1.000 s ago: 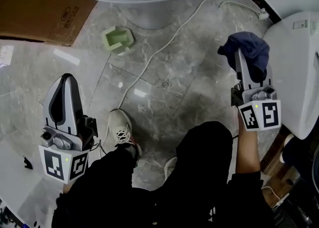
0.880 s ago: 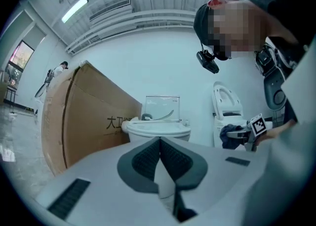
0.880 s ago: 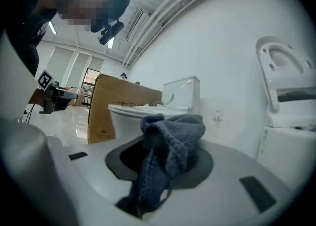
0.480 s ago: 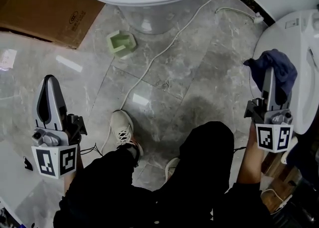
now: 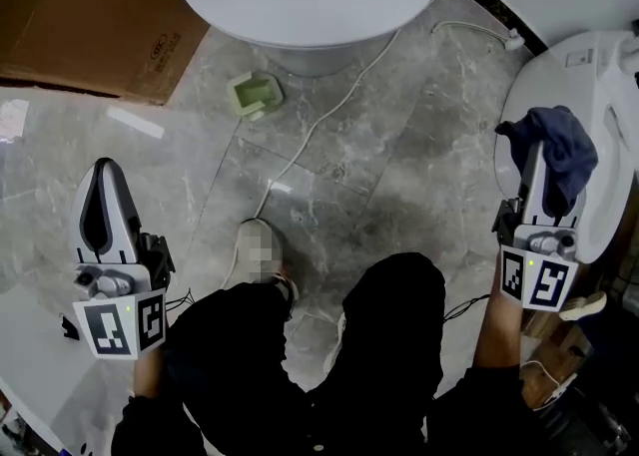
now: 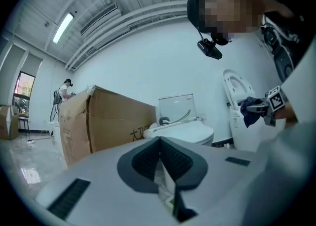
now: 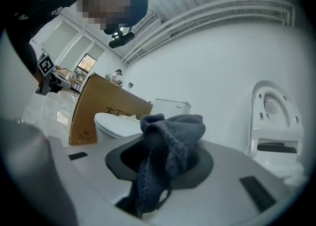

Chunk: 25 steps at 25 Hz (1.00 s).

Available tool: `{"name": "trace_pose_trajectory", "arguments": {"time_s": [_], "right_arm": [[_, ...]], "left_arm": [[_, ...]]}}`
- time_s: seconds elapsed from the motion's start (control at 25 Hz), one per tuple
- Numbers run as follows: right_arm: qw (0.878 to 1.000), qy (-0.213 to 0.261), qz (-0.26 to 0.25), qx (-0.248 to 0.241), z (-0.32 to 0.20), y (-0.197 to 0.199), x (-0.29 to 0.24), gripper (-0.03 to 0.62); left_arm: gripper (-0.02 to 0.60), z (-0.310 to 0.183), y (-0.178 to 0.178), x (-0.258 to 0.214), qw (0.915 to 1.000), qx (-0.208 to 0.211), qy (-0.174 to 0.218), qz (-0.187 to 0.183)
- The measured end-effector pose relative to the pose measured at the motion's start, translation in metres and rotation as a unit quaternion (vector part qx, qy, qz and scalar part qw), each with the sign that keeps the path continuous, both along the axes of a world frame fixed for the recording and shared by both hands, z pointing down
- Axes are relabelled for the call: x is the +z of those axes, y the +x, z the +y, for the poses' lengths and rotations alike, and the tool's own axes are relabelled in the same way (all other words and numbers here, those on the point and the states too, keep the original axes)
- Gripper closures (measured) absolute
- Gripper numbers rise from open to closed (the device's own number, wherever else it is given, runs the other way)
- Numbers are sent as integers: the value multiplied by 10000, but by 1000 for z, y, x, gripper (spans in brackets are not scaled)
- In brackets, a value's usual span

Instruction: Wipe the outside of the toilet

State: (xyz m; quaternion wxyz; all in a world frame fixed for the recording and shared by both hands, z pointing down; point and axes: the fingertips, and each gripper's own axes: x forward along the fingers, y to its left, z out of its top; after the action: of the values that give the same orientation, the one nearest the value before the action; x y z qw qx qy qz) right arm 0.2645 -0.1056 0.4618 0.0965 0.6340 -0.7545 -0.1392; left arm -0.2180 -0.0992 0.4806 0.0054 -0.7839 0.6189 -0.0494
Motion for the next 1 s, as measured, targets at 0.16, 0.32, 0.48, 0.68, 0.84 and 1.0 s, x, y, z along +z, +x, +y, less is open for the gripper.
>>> {"name": "trace_pose_trajectory", "arguments": {"time_s": [0.16,0.32,0.48,0.68,0.84,1.0], "right_arm": [[9990,-420,-72,-118,-3,-17,-33,466],[9980,-603,-113,-146,-7,-30,-90,467],[9970,-714,-189,-216,-8,-39,-155,467],[9954,-867,-333,-234,-5,-44,-235,467],[9936,-1014,-399,-292,7,-49,-296,467],[9938,-912,-570,-278,13,-50,-355,465]], "left_arm": [[572,-2,-14,-45,9995,-169,-259,-56],[572,0,-22,-110,9988,-271,-387,-146],[572,4,-23,-172,9979,-342,-545,-73],[572,7,-16,-245,9968,-341,-713,151],[572,13,-7,-309,9962,-246,-798,242],[572,11,-8,-366,9961,-214,-827,222]]}}
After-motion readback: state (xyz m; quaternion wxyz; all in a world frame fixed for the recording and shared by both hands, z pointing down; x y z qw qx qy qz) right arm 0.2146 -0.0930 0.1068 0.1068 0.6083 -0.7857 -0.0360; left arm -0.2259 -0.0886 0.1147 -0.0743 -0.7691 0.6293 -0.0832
